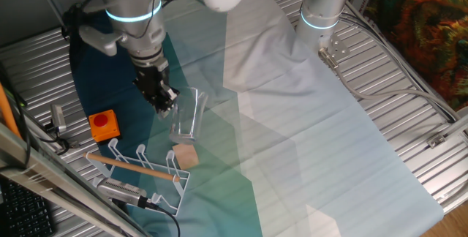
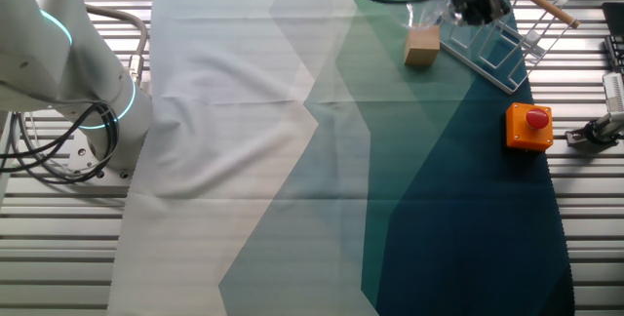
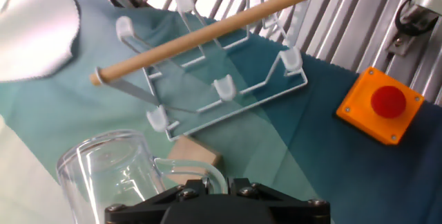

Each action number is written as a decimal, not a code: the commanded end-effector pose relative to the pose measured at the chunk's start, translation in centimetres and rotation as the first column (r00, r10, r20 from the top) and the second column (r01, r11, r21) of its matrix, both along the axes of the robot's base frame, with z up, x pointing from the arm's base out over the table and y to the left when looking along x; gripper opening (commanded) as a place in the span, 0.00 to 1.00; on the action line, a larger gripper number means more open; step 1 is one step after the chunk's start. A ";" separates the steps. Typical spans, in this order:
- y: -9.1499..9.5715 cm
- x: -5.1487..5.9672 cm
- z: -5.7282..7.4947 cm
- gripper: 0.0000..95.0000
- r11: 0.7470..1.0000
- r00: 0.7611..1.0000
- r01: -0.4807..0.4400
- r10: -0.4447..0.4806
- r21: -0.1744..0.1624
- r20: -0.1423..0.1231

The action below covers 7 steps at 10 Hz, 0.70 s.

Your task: Put the cup on the cup rack

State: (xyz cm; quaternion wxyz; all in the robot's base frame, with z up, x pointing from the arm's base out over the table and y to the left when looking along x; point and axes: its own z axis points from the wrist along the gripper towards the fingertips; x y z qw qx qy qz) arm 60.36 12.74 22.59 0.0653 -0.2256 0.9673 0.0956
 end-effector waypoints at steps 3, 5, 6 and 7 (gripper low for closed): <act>1.4 1.5 1.3 0.00 0.999 0.999 0.031 -0.031 0.015 -0.010; 1.9 2.0 1.6 0.00 0.999 0.999 0.039 -0.039 0.016 -0.006; 2.1 2.2 1.7 0.00 0.999 0.999 0.042 -0.042 0.027 -0.002; 2.2 2.3 1.8 0.00 0.999 0.999 0.042 -0.042 0.026 -0.002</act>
